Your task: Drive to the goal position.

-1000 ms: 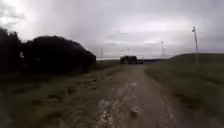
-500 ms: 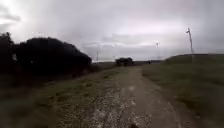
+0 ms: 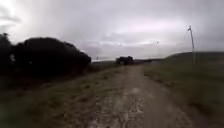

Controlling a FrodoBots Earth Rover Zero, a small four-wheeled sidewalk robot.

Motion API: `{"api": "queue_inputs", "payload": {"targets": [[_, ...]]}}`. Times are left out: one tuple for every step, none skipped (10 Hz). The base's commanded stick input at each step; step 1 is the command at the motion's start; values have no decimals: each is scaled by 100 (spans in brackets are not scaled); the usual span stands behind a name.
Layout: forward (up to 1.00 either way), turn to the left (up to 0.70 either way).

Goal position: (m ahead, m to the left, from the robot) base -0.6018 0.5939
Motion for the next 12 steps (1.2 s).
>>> {"api": "queue_inputs", "payload": {"targets": [[50, -18], [50, -21], [50, -25], [50, -28], [50, -32], [50, -35], [50, -39], [50, -42], [50, -46], [50, -49], [50, -50], [50, -50]]}}
